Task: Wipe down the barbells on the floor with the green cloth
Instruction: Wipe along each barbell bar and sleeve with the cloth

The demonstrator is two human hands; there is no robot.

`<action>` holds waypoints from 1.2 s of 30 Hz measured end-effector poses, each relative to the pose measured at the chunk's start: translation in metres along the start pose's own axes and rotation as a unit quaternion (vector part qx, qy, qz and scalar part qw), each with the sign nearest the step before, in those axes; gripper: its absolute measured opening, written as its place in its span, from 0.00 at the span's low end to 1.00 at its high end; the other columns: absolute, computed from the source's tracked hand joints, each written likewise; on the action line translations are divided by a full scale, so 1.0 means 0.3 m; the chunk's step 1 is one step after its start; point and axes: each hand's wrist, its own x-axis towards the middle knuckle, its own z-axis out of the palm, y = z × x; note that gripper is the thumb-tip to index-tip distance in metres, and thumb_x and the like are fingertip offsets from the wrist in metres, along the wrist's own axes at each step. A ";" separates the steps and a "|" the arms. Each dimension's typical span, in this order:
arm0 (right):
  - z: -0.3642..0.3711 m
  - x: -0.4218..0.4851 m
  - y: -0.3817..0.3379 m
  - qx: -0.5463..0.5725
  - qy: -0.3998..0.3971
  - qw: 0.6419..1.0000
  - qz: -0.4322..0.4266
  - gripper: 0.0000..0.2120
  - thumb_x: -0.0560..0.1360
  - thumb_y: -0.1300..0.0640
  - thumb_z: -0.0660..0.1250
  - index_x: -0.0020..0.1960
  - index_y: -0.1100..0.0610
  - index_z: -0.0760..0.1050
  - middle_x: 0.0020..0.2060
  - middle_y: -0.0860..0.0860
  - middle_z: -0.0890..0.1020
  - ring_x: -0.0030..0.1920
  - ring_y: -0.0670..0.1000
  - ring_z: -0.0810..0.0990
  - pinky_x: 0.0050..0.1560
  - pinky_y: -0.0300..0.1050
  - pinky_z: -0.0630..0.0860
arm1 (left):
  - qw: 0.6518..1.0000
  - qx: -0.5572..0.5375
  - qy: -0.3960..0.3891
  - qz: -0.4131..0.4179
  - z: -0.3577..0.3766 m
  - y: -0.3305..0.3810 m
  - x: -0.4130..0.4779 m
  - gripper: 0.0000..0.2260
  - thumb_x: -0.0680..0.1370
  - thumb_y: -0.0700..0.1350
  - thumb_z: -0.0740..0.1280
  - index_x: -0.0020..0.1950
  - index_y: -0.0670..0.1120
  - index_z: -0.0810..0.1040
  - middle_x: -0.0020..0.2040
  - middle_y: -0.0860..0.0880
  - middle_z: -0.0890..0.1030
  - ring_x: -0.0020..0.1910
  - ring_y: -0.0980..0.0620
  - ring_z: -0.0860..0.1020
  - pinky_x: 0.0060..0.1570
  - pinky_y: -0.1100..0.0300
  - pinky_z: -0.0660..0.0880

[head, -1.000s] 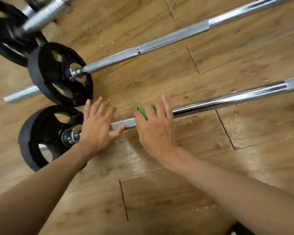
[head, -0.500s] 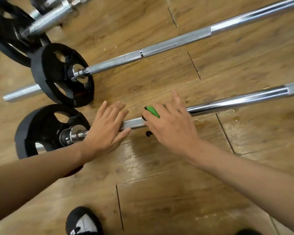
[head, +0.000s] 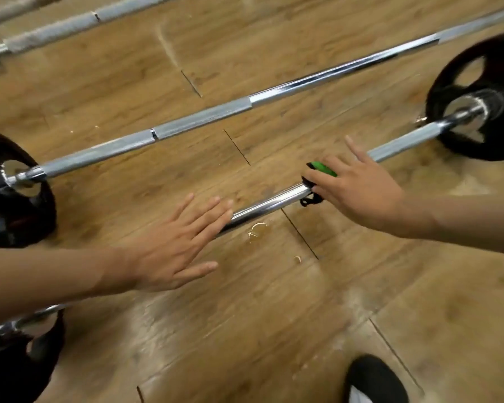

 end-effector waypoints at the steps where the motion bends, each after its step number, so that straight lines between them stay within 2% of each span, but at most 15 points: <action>1: 0.002 0.015 -0.036 0.021 -0.001 1.000 0.022 0.17 0.86 0.50 0.55 0.68 0.55 0.74 0.59 0.60 0.79 0.55 0.67 0.79 0.75 0.68 0.64 | 1.000 -0.003 0.013 -0.003 0.010 0.006 -0.005 0.37 0.86 0.64 0.49 0.86 0.42 0.43 0.86 0.44 0.45 0.85 0.44 0.45 0.80 0.39 0.45; 5: 0.068 0.022 -0.246 0.075 0.046 0.995 0.054 0.17 0.85 0.53 0.57 0.69 0.56 0.75 0.62 0.57 0.78 0.61 0.64 0.76 0.77 0.63 0.62 | 0.999 0.004 0.044 -0.005 0.018 0.015 0.001 0.37 0.86 0.64 0.50 0.86 0.42 0.47 0.86 0.43 0.48 0.85 0.42 0.48 0.81 0.41 0.48; 7: 0.072 0.047 -0.307 0.079 0.089 0.993 0.003 0.16 0.84 0.53 0.59 0.69 0.54 0.77 0.61 0.55 0.80 0.59 0.60 0.78 0.79 0.61 0.58 | 0.998 0.008 0.054 -0.015 0.027 0.022 -0.006 0.36 0.86 0.64 0.49 0.86 0.43 0.46 0.86 0.45 0.48 0.85 0.42 0.47 0.81 0.43 0.47; 10: 0.063 0.041 -0.223 0.064 0.093 0.992 -0.050 0.16 0.85 0.51 0.60 0.69 0.53 0.78 0.60 0.54 0.81 0.56 0.57 0.81 0.81 0.61 0.54 | 0.998 0.013 0.056 -0.015 0.020 0.026 -0.008 0.36 0.86 0.65 0.50 0.86 0.43 0.47 0.86 0.45 0.49 0.85 0.42 0.48 0.81 0.43 0.48; 12: 0.069 0.001 -0.119 0.063 0.107 0.992 0.002 0.16 0.86 0.51 0.57 0.66 0.54 0.79 0.61 0.54 0.81 0.57 0.59 0.81 0.80 0.65 0.57 | 0.998 0.021 0.051 -0.015 0.022 0.031 -0.013 0.38 0.85 0.66 0.51 0.86 0.43 0.47 0.86 0.45 0.49 0.85 0.42 0.48 0.80 0.43 0.50; 15: 0.077 -0.040 -0.031 0.059 0.133 0.977 0.155 0.15 0.84 0.53 0.58 0.61 0.56 0.81 0.60 0.54 0.81 0.60 0.61 0.79 0.78 0.66 0.57 | 0.999 0.024 0.046 -0.014 0.022 0.034 -0.004 0.39 0.84 0.67 0.51 0.86 0.42 0.47 0.86 0.44 0.49 0.85 0.42 0.48 0.81 0.43 0.50; 19: 0.097 0.002 -0.185 0.073 0.168 0.953 0.243 0.13 0.81 0.56 0.61 0.56 0.58 0.82 0.56 0.58 0.80 0.61 0.63 0.76 0.78 0.64 0.59 | 0.999 0.006 0.042 -0.014 0.022 0.031 -0.004 0.39 0.85 0.66 0.51 0.86 0.43 0.46 0.86 0.45 0.49 0.85 0.42 0.47 0.81 0.44 0.48; 21: 0.103 0.033 -0.335 0.114 0.195 0.952 0.208 0.12 0.81 0.55 0.63 0.57 0.57 0.83 0.57 0.57 0.81 0.64 0.63 0.76 0.78 0.63 0.58 | 0.999 -0.002 0.040 -0.014 0.025 0.031 -0.005 0.38 0.85 0.66 0.51 0.86 0.43 0.46 0.87 0.46 0.48 0.85 0.43 0.47 0.81 0.44 0.48; 23: 0.102 0.057 -0.445 0.144 0.196 0.962 0.123 0.13 0.82 0.53 0.64 0.61 0.55 0.83 0.59 0.56 0.81 0.66 0.62 0.76 0.79 0.63 0.58 | 0.999 -0.007 0.039 -0.018 0.022 0.032 -0.004 0.38 0.85 0.66 0.50 0.86 0.44 0.46 0.87 0.46 0.48 0.85 0.42 0.47 0.81 0.43 0.48; 26: 0.113 0.042 -0.364 0.073 0.184 0.980 0.023 0.15 0.83 0.50 0.64 0.66 0.52 0.81 0.62 0.55 0.81 0.66 0.59 0.78 0.78 0.65 0.59 | 0.999 -0.006 0.037 -0.017 0.015 0.031 -0.001 0.38 0.85 0.67 0.50 0.86 0.44 0.46 0.87 0.46 0.48 0.85 0.42 0.47 0.81 0.42 0.49; 28: 0.139 -0.003 -0.240 0.061 0.202 0.973 0.097 0.14 0.82 0.51 0.63 0.65 0.53 0.81 0.64 0.55 0.81 0.66 0.61 0.78 0.77 0.67 0.59 | 0.999 0.001 0.039 -0.018 0.019 0.030 -0.006 0.38 0.85 0.67 0.50 0.86 0.44 0.46 0.86 0.45 0.49 0.85 0.42 0.47 0.81 0.42 0.48; 30: 0.145 -0.047 -0.133 0.069 0.218 0.946 0.230 0.14 0.81 0.53 0.63 0.63 0.54 0.81 0.66 0.56 0.79 0.68 0.62 0.76 0.77 0.67 0.57 | 0.999 0.000 0.043 -0.017 0.019 0.029 -0.006 0.39 0.84 0.67 0.50 0.86 0.43 0.46 0.86 0.45 0.49 0.85 0.41 0.48 0.81 0.42 0.48; 32: 0.133 -0.054 -0.106 0.076 0.210 0.924 0.312 0.14 0.81 0.54 0.62 0.62 0.55 0.81 0.67 0.55 0.78 0.72 0.62 0.72 0.79 0.65 0.55 | 0.999 -0.007 0.048 -0.016 0.018 0.027 -0.003 0.39 0.84 0.67 0.50 0.86 0.43 0.47 0.86 0.45 0.50 0.85 0.41 0.48 0.81 0.42 0.49; 34: 0.116 -0.013 -0.175 0.095 0.210 0.910 0.344 0.14 0.81 0.54 0.63 0.61 0.56 0.81 0.65 0.57 0.79 0.73 0.63 0.70 0.78 0.64 0.56 | 0.999 -0.016 0.050 -0.013 0.020 0.028 -0.002 0.40 0.84 0.67 0.51 0.86 0.43 0.47 0.86 0.45 0.49 0.85 0.42 0.48 0.81 0.42 0.49; 36: 0.106 0.040 -0.301 0.121 0.221 0.924 0.287 0.12 0.81 0.54 0.64 0.57 0.58 0.82 0.60 0.58 0.81 0.71 0.65 0.72 0.77 0.62 0.59 | 0.999 -0.019 0.047 -0.013 0.024 0.026 -0.001 0.40 0.83 0.67 0.52 0.86 0.43 0.47 0.86 0.45 0.49 0.85 0.42 0.47 0.81 0.41 0.50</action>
